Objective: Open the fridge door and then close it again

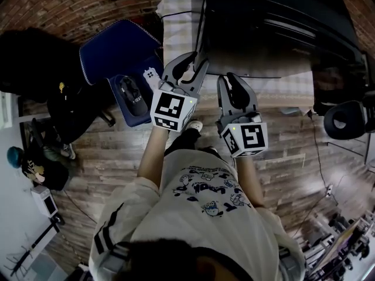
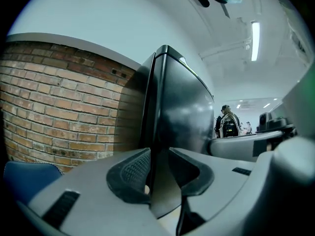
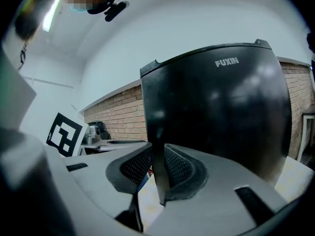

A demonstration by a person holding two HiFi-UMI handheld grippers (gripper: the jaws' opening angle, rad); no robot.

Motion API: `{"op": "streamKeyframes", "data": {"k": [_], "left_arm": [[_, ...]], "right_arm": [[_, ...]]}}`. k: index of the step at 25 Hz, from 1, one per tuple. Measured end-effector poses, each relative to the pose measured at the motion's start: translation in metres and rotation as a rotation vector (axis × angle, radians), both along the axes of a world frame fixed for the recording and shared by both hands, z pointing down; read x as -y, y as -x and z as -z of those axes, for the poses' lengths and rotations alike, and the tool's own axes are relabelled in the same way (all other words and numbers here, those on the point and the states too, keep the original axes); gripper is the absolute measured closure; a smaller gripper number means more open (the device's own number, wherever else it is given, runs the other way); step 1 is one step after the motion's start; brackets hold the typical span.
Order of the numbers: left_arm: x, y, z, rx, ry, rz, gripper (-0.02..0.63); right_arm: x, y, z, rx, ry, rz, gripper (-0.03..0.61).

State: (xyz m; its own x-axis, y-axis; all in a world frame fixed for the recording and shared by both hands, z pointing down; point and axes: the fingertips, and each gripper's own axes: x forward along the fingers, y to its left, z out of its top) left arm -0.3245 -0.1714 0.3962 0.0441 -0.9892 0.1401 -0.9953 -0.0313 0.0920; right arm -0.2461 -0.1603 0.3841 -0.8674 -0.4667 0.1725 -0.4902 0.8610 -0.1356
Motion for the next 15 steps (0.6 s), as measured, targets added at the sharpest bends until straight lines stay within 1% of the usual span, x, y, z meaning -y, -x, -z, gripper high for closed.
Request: {"op": "streamKeyframes", "data": {"k": [4,9,15], "left_arm": [[-0.014,-0.009,0.007,0.001,-0.011,0.023,0.488],[-0.032,-0.023,0.022,0.012,-0.045,0.052,0.488],[-0.049,-0.046,0.032,0.014,-0.069,0.071,0.488]], "right_arm": [[0.000,-0.012,0.007,0.020,-0.017,-0.047,0.491],[-0.004,-0.030,0.014,0.043,-0.024,-0.108,0.500],[-0.016,-0.050,0.020,0.048,-0.036,-0.119,0.506]]}}
